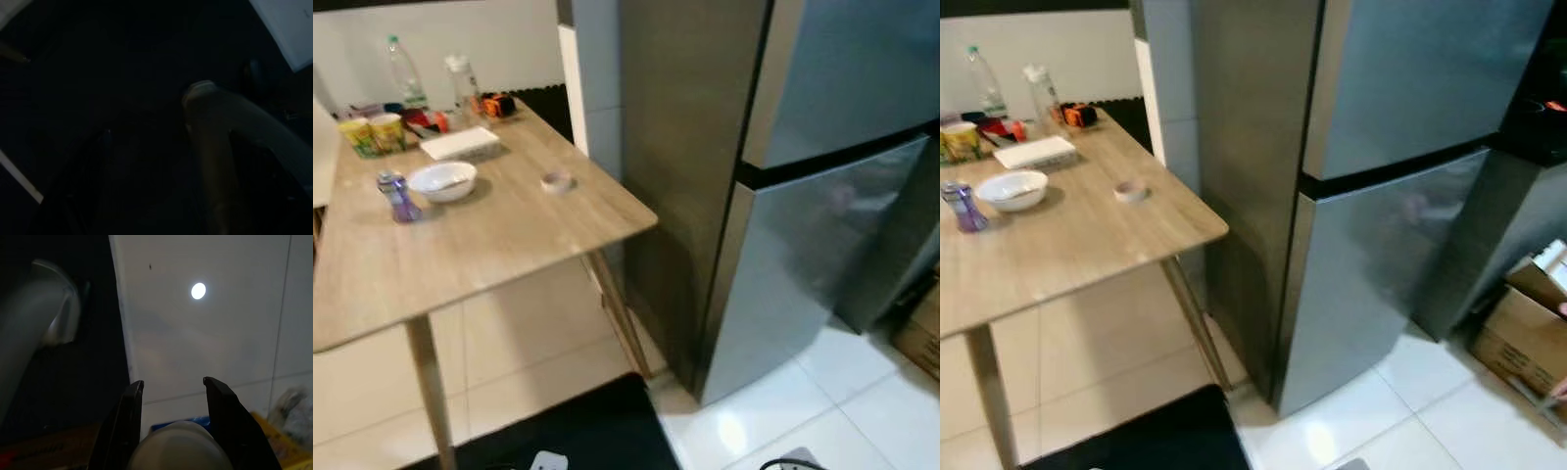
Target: Restocking fridge
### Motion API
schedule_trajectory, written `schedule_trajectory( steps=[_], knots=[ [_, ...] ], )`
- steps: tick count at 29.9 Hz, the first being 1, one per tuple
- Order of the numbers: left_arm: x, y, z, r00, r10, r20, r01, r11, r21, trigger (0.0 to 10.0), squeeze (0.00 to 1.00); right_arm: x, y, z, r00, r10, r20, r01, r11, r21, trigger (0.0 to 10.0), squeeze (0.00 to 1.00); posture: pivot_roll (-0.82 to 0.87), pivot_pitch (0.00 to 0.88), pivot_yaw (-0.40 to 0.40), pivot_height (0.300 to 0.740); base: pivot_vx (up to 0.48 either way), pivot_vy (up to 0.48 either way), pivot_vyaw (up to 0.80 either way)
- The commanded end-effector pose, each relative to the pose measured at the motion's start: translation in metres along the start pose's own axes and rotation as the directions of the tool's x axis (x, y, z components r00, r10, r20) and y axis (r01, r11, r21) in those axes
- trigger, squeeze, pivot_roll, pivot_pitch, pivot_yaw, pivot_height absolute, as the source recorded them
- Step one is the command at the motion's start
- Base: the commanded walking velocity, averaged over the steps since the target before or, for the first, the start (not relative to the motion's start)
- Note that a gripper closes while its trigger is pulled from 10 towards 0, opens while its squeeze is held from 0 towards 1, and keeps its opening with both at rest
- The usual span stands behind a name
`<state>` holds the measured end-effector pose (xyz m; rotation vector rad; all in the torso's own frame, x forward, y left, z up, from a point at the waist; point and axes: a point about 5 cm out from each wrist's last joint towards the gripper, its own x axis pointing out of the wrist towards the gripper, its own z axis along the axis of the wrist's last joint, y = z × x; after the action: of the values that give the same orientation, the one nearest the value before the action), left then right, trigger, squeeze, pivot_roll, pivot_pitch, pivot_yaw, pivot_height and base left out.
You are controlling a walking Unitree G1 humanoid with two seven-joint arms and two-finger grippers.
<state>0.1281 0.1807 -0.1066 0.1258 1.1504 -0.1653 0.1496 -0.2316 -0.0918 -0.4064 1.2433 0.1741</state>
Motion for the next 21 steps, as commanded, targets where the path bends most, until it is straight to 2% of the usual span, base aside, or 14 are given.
schedule_trajectory(
  steps=[1,13,21],
  knots=[
    [-0.0003,-0.0038,-0.0067,1.0,-0.016,-0.027,0.016,1.0,0.002,10.0,0.0,-0.0003,-0.0023,0.0005,1.0,-0.01,-0.003,0.009,1.0,-0.017,10.0,0.0,-0.09,0.0,-0.006,0.74,0.0,-0.465,0.0],
    [0.0003,-0.0047,-0.0034,1.0,-0.019,-0.017,0.019,1.0,0.002,10.0,0.0,-0.0002,-0.0019,0.0011,1.0,-0.007,-0.003,0.007,1.0,-0.021,10.0,0.0,-0.09,0.0,-0.006,0.74,0.0,-0.435,0.0],
    [0.0003,-0.0034,-0.0024,1.0,-0.008,-0.014,0.008,1.0,0.001,10.0,0.0,-0.0002,-0.0015,0.0014,1.0,-0.005,-0.002,0.005,1.0,-0.026,10.0,0.0,-0.09,0.0,-0.006,0.74,0.0,0.0,0.0]
  ],
)
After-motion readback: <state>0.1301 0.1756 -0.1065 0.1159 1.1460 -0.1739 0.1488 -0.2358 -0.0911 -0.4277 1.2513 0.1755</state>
